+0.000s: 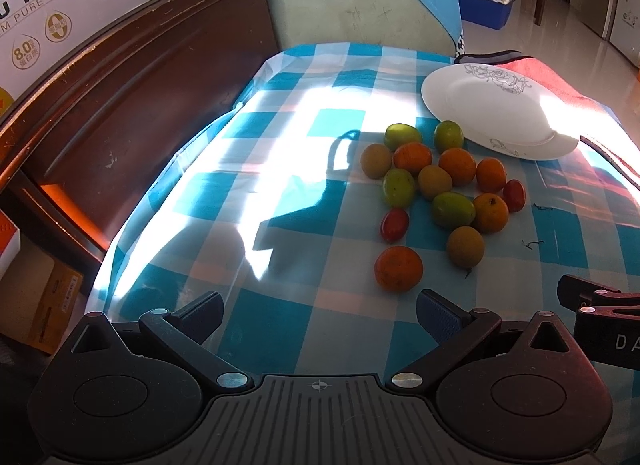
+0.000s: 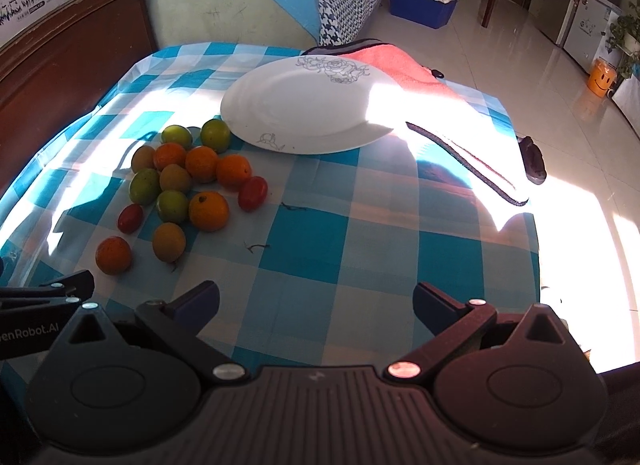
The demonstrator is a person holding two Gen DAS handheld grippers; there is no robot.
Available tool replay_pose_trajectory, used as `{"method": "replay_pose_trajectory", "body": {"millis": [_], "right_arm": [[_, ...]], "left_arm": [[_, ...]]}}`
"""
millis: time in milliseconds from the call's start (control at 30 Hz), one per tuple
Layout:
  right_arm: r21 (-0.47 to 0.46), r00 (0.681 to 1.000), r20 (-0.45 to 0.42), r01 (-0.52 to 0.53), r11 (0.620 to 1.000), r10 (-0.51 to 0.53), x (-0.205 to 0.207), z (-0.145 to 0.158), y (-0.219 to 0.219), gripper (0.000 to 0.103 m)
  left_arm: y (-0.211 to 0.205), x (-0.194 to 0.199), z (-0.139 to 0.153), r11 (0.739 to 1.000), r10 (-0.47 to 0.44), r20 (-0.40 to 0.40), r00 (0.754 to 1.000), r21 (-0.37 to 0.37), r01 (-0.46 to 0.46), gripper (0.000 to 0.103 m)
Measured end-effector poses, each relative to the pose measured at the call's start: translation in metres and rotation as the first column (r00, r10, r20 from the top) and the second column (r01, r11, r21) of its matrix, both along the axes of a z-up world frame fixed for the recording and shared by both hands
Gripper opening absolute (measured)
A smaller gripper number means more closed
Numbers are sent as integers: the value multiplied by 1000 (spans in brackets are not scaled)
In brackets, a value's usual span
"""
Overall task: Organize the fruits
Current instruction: 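Move both tools over the fruit pile with grippers open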
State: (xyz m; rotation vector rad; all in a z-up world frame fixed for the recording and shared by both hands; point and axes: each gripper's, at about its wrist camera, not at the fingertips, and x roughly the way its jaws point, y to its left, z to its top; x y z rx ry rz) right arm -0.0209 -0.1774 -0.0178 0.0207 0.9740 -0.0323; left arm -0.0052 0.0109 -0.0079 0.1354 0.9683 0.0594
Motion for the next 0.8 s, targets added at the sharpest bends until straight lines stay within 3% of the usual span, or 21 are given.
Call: {"method": "replay_pose_trajectory", "body": {"millis": [800], "right_arm": [[-53, 999, 12, -31, 998, 31, -3, 3, 14, 102]], "left_arm": [[-4, -2, 1, 999, -5, 0, 1000, 34, 5, 103]]}}
